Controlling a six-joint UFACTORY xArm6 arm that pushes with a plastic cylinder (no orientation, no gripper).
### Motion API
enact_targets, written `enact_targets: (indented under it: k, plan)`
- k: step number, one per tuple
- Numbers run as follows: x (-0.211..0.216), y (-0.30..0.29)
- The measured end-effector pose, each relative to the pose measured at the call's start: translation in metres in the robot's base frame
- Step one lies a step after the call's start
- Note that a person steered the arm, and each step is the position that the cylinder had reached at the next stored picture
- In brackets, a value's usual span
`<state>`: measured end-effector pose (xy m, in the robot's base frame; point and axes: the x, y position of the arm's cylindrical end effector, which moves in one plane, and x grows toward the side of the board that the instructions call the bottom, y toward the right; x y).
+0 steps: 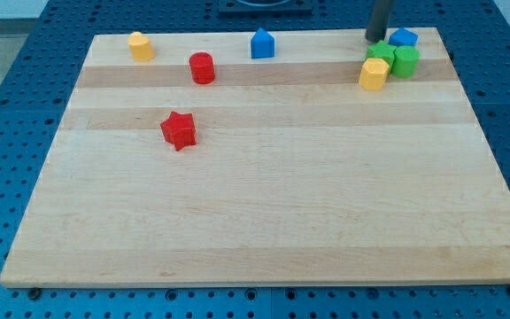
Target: Place the green star diagonally to red star
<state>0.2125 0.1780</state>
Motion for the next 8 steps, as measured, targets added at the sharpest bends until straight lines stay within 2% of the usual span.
enact_targets:
  k: [1,6,7,8]
  plan:
    - [0.005,-0.011]
    - [0.091,-0.027]
    - [0.114,-0.053]
    - [0.158,-0.065]
